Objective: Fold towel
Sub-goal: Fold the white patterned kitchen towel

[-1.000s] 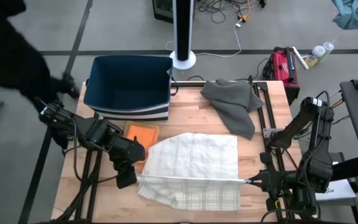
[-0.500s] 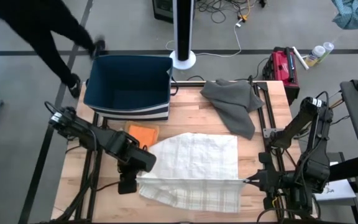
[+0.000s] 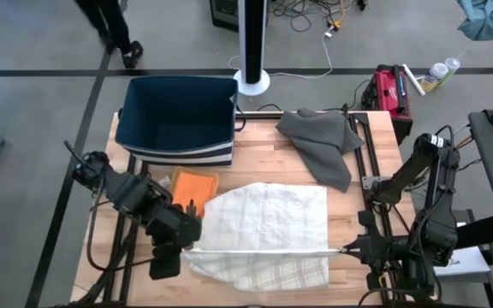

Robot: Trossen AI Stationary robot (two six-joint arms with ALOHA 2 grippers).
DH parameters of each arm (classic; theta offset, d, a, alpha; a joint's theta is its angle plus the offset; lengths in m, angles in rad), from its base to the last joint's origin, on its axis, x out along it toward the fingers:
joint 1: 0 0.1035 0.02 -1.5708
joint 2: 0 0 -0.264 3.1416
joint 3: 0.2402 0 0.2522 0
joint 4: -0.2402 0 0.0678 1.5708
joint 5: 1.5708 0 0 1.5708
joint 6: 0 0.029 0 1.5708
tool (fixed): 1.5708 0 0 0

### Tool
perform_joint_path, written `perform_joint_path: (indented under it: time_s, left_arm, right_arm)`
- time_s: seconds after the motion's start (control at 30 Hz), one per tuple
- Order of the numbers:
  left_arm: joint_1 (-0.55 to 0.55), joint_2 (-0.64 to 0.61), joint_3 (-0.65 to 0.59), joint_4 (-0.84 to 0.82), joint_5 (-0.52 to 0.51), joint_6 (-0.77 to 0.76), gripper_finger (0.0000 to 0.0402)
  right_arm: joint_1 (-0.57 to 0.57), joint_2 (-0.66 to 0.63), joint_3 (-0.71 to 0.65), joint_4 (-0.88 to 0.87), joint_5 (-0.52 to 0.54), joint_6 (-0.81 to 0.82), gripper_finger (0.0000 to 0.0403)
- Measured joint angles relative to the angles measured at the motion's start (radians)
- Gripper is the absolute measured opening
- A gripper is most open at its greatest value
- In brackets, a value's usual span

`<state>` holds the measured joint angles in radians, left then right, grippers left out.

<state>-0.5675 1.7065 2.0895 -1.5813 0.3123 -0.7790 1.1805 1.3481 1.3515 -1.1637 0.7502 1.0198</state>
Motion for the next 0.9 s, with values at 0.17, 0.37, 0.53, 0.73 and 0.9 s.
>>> perform_joint_path:
  time_s: [0.17,0.37,0.53,0.73,0.9]
  left_arm:
    - [-0.005,-0.009,-0.095,0.008,0.034,-0.023,0.0000]
    - [0.019,-0.024,-0.254,0.020,0.030,0.112,0.0000]
    - [0.050,-0.039,-0.350,0.030,0.001,0.236,0.0000]
    - [0.098,-0.067,-0.355,0.014,-0.085,0.285,0.0000]
    - [0.117,-0.115,-0.313,0.009,-0.029,0.207,0.0000]
  right_arm:
    - [0.001,0.001,0.003,0.096,-0.002,-0.099,0.0002]
    - [0.006,0.001,0.046,0.140,-0.009,-0.219,0.0002]
    - [-0.009,0.001,0.044,0.066,-0.005,-0.141,0.0002]
    - [-0.037,0.003,0.024,-0.107,-0.015,0.068,0.0002]
    - [-0.049,0.003,0.029,-0.100,-0.019,0.053,0.0002]
